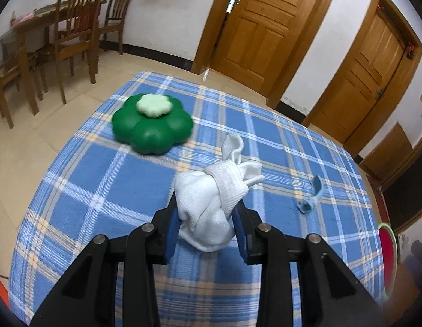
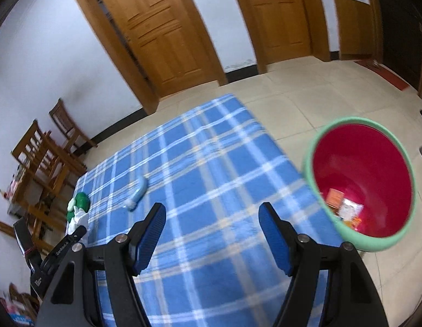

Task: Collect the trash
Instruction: 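Grasp the light blue plastic tube with the right tool while the left holds the cloth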

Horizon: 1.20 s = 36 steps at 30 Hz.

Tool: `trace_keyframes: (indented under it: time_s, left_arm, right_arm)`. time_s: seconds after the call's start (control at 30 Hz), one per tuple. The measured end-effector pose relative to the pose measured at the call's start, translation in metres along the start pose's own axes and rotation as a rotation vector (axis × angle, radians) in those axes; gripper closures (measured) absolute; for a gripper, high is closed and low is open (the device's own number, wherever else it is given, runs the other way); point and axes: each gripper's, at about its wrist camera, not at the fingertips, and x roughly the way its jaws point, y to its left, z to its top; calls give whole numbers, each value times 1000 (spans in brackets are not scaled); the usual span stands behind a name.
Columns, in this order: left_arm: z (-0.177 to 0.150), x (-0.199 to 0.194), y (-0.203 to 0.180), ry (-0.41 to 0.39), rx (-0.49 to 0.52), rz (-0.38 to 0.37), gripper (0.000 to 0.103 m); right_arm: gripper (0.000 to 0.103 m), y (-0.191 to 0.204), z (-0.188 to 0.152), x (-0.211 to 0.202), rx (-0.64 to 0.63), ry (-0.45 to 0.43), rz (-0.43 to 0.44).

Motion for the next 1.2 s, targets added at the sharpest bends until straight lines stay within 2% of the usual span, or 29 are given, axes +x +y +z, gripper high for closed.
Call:
trace_keyframes:
  time_s: [0.2, 0.57, 0.8, 0.93, 1.03, 1.1, 1.2]
  left_arm:
    - [-6, 3, 22, -26, -65, 11, 67]
    - [-8, 7, 37, -38, -140, -43, 67]
    - [-8, 5, 41, -40, -151, -62, 68]
    - [-8, 5, 41, -40, -153, -64, 68]
    - [-9, 4, 43, -40, -153, -65, 68]
    - [-9, 4, 43, -40, -153, -64, 68]
    - [-9, 4, 43, -40, -153, -64, 67]
  right_arm:
    - [30, 42, 2, 37, -77, 45, 6]
    - [30, 103, -8, 113, -190, 138, 19]
    - [31, 130, -11, 140, -271, 133, -3]
    - [38, 140, -13, 148, -305, 119, -21]
    - [48, 143, -12, 151, -323, 105, -37]
    - [65, 145, -13, 151, -346, 94, -52]
    - [75, 146, -15, 150, -369, 87, -54]
